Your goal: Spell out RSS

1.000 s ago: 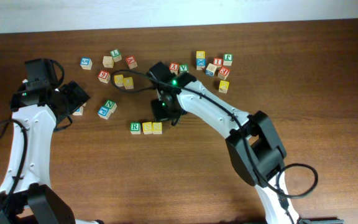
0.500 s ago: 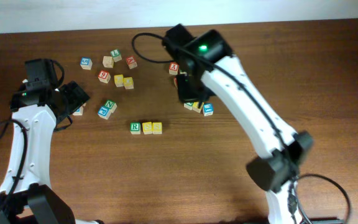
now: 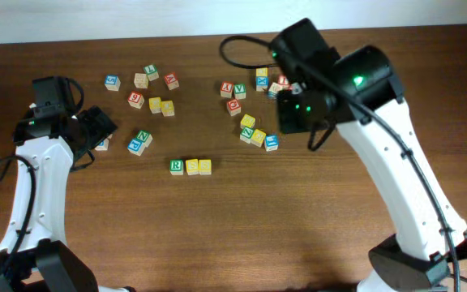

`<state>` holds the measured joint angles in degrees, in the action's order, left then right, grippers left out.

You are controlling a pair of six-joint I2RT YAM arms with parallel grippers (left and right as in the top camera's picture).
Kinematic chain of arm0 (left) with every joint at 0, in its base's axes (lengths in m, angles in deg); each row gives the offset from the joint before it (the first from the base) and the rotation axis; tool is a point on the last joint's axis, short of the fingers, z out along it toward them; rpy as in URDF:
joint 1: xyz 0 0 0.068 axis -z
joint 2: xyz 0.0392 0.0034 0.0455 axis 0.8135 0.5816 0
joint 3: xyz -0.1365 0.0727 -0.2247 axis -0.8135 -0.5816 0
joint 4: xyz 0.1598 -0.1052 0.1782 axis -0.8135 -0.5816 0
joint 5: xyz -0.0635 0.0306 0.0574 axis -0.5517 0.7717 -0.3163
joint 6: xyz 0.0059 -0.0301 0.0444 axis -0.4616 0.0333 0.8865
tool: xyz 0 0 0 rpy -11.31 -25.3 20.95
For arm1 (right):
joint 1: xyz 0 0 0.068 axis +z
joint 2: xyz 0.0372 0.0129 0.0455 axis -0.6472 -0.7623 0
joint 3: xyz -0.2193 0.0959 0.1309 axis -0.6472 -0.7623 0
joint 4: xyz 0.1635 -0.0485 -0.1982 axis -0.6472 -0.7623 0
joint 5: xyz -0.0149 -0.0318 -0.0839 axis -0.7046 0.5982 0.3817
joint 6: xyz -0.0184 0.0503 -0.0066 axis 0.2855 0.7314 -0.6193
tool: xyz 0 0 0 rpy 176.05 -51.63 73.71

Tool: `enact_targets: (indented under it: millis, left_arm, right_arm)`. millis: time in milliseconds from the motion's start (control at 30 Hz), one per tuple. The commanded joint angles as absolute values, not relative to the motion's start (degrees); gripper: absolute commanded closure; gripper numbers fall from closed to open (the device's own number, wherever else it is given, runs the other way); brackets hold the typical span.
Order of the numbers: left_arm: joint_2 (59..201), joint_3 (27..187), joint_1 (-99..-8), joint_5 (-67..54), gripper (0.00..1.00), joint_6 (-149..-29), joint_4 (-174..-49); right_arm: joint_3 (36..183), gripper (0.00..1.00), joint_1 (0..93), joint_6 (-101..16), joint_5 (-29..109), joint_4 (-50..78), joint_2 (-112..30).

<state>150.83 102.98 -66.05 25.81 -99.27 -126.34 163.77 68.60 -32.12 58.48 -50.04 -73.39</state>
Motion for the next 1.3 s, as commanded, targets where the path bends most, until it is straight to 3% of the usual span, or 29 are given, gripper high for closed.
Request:
enact_targets:
  millis: [0,133,200,233,267,400,500,533,633,700,733,767,800,867,1033,1267]
  left_arm:
    - [149.7,103.9,-66.3,26.1,0.01,-99.8,-126.4]
    - [149.7,103.9,-66.3,26.3,0.01,-99.9,-123.3]
    - [149.7,103.9,-66.3,26.2,0.01,-99.9,-120.8]
    - [149.7,103.9,-66.3,26.2,0.01,-99.8,-121.0]
    - [149.7,103.9,-66.3,26.3,0.01,-99.8,-121.0]
    - [149.7,103.9,-66.3,16.7,0.01,-100.2,-121.3]
    - [149.7,103.9,-66.2,8.1,0.01,-100.2,-124.5]
    - [149.7,103.9,-66.2,7.2,0.01,-99.0,-125.4]
    - [149.7,102.2,-64.5,6.6,0.01,-92.5,-126.5]
    - [149.8,100.3,-62.5,6.7,0.16,-89.6,-126.7]
    - [149.9,99.4,-61.6,6.7,0.34,-89.0,-126.6]
    - [150.0,98.4,-60.7,7.2,0.45,-89.0,-126.6]
    - [150.3,96.9,-59.2,9.2,0.71,-89.0,-126.4]
    - [150.7,95.5,-58.1,13.1,1.0,-89.1,-125.4]
    - [152.8,92.4,-56.6,13.6,1.0,-89.0,-122.7]
    - [160.3,92.4,-53.3,13.6,1.0,-85.9,-120.5]
  right_arm:
    - [159.4,0.96,62.5,-34.7,60.9,-50.5,-71.6]
    - [154.8,0.95,56.6,-35.1,60.6,-50.4,-71.7]
    - [154.1,0.75,54.9,-35.1,58.9,-50.0,-71.7]
    - [154.1,0.57,54.4,-35.0,58.6,-49.2,-71.7]
    - [154.1,0.54,54.2,-35.0,58.0,-48.2,-71.7]
    - [154.0,0.6,54.2,-35.0,53.0,-45.5,-72.3]
    - [152.3,0.76,54.2,-35.0,52.8,-42.6,-73.2]
    - [150.9,0.86,54.4,-35.0,52.1,-41.5,-73.5]
    - [145.4,0.9,55.0,-35.0,48.8,-37.5,-74.5]
    - [140.8,0.86,55.8,-35.0,46.1,-33.3,-75.2]
    - [139.1,0.8,56.2,-35.0,44.6,-31.6,-75.5]
    - [137.0,0.78,56.8,-35.0,43.0,-29.3,-75.6]
    - [133.7,0.77,57.8,-35.0,41.6,-25.8,-75.6]
    - [131.4,0.78,59.0,-35.0,41.4,-23.4,-75.6]
    - [125.3,0.96,63.0,-34.9,40.6,-16.6,-75.6]
    - [115.2,0.96,67.4,-31.2,39.3,-4.0,-75.7]
